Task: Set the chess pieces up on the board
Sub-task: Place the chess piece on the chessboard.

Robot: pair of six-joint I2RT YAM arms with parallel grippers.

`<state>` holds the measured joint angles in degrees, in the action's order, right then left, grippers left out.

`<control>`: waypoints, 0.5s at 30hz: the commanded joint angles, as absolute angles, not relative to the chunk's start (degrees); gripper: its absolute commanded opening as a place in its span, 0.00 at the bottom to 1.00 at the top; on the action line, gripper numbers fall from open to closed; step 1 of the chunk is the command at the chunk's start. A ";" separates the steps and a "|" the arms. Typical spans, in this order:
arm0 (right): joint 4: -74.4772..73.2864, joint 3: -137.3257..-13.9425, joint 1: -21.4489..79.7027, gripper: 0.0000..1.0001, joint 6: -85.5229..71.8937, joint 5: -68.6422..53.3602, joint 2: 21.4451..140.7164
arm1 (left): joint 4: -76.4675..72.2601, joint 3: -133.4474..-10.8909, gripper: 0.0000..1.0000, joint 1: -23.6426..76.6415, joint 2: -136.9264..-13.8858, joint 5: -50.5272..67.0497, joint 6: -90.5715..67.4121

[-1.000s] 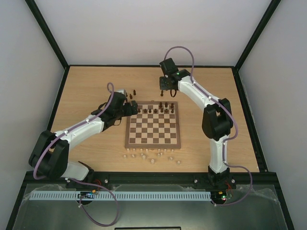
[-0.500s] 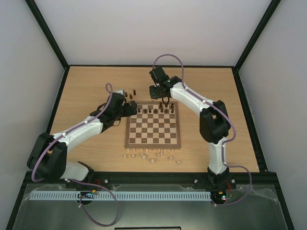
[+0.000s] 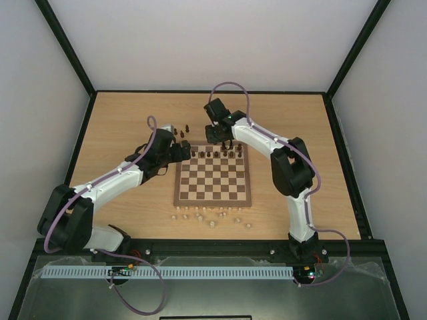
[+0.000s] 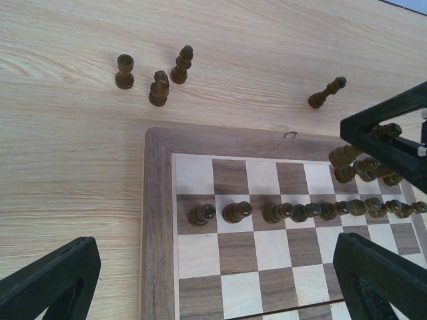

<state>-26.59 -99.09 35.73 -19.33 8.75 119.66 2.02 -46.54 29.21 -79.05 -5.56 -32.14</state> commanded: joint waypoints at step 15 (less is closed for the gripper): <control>-25.65 -97.24 37.00 0.07 -19.89 12.88 123.07 | 1.02 -45.73 0.99 28.83 -78.34 -5.56 -32.32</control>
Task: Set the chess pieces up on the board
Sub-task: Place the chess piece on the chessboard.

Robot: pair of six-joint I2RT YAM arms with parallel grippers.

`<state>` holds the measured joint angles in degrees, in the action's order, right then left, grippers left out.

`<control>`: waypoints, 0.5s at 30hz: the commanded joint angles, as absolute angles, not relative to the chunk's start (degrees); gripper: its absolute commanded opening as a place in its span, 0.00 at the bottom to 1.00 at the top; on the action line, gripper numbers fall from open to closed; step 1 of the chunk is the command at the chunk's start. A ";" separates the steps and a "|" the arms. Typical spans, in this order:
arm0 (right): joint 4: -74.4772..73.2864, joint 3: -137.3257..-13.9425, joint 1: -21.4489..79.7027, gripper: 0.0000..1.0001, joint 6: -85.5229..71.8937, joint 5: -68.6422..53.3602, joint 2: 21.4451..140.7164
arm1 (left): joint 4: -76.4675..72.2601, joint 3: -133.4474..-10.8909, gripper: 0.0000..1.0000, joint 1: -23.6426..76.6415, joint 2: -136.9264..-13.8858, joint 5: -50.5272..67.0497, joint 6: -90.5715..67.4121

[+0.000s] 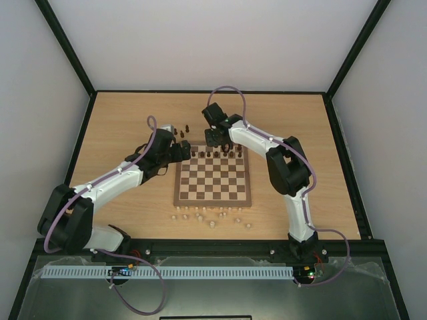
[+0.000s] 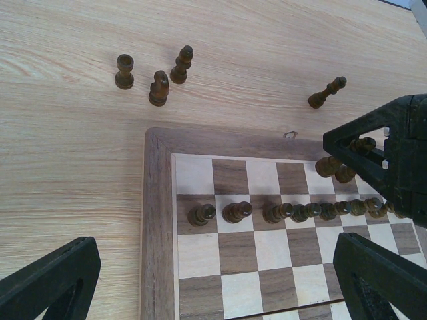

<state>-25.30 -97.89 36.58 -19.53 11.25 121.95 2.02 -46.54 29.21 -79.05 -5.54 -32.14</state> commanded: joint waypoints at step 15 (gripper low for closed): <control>-26.01 -97.10 37.09 0.09 -19.87 13.18 123.88 | 1.05 -45.66 0.99 28.83 -78.23 -5.36 -32.34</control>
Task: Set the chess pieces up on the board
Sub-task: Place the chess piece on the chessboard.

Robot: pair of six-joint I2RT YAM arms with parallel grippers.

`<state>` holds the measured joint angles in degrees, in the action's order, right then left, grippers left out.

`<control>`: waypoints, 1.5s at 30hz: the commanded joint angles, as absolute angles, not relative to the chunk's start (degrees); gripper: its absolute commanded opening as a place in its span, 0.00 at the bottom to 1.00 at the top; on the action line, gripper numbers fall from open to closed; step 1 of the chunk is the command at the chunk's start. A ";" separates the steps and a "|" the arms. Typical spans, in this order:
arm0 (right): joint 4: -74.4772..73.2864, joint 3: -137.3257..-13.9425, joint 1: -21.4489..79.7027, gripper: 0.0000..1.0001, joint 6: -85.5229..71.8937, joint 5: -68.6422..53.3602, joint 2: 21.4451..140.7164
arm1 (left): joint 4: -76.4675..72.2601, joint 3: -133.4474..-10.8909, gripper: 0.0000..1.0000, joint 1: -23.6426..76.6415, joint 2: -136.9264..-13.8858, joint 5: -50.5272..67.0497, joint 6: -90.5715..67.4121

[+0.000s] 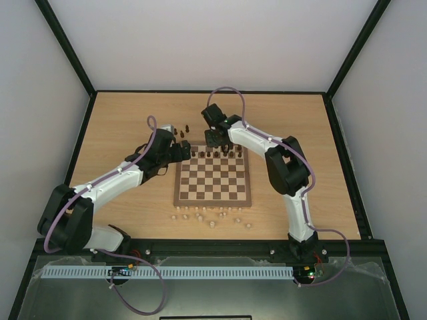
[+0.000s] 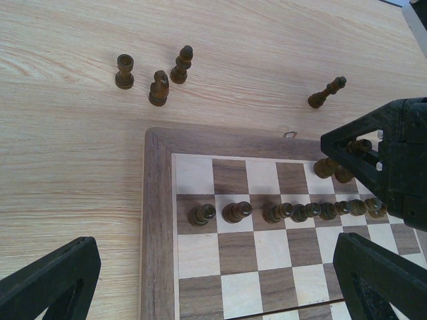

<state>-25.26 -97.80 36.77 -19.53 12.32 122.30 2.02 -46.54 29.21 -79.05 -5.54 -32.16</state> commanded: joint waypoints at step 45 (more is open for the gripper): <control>-27.27 -95.84 37.96 0.21 -20.15 14.84 121.14 | 0.96 -45.69 0.99 29.09 -77.85 -5.19 -32.33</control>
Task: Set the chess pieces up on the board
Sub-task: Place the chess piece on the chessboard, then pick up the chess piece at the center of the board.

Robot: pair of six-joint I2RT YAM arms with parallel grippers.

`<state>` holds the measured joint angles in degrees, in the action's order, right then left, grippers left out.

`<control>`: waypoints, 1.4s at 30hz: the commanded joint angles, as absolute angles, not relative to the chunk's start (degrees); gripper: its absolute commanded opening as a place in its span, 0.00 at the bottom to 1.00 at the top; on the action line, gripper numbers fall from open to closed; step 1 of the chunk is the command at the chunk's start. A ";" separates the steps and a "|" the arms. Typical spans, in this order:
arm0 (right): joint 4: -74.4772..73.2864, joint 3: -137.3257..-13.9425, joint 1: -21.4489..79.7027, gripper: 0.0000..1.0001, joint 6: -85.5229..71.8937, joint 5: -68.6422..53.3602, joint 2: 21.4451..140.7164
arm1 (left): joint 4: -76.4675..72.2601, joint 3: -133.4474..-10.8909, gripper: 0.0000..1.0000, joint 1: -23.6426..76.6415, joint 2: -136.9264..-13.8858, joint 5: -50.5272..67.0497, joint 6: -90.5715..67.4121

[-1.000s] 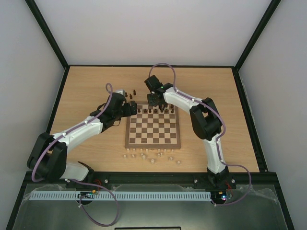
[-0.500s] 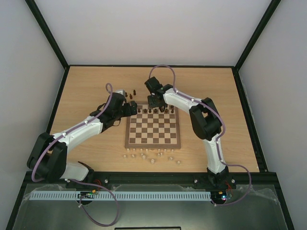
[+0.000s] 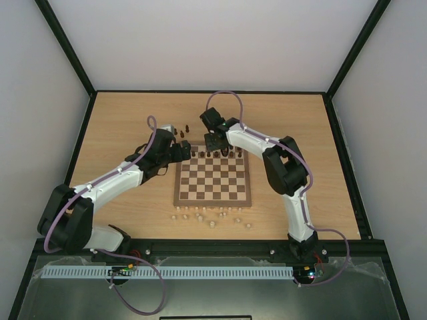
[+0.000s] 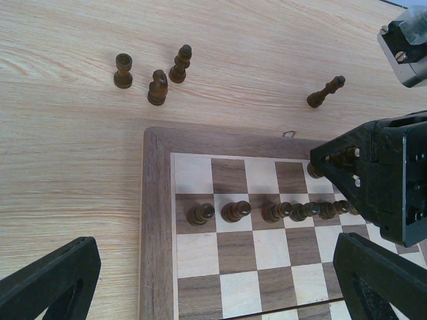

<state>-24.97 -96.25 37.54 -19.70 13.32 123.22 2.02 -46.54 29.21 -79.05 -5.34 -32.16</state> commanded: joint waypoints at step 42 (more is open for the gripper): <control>-33.30 -114.60 26.18 0.71 -17.97 10.81 123.58 | 1.51 -45.77 0.99 29.33 -76.83 -5.72 -32.38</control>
